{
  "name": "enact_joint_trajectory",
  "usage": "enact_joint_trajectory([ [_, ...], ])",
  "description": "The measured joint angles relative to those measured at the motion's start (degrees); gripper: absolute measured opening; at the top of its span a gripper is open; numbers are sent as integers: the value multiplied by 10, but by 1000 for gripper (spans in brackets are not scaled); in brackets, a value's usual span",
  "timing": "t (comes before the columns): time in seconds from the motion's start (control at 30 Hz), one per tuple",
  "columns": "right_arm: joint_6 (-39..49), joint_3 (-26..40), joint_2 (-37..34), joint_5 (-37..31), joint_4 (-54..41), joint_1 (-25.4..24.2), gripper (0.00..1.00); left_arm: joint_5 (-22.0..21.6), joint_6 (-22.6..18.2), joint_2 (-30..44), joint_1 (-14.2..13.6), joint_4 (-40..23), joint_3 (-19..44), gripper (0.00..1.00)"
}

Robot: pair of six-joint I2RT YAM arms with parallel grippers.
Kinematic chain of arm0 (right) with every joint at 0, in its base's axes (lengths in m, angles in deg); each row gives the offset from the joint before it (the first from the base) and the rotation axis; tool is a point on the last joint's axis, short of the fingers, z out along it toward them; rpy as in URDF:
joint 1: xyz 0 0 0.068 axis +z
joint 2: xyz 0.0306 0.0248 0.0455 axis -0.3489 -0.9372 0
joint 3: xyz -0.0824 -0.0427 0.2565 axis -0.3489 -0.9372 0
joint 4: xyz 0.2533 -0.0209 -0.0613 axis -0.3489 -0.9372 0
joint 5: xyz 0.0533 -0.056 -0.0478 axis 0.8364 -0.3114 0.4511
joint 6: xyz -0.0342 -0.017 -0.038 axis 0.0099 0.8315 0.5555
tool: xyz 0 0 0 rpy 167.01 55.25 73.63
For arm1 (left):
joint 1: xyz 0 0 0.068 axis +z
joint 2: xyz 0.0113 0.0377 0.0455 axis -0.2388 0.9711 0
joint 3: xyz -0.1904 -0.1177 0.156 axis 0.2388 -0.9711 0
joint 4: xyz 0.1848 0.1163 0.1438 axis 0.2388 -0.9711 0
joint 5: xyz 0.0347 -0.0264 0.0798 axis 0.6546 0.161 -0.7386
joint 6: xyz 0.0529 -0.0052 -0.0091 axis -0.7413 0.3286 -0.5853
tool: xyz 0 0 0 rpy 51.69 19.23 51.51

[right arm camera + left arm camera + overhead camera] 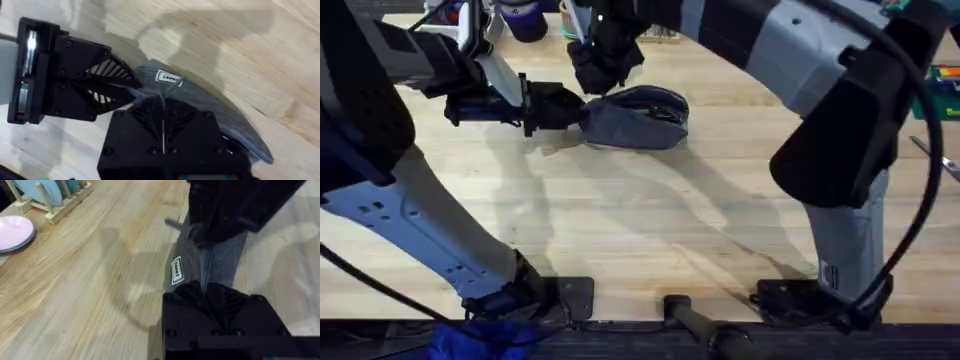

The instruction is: Unzip the bag, pick up the pens from the table one at a time and place them inside, then zip the bag closed.

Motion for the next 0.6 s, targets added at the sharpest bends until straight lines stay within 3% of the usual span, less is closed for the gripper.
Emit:
enact_joint_trajectory([
  [0.6,-56,17,0,-21,-38,-2,29,0,0,0,0,0,0,43],
])
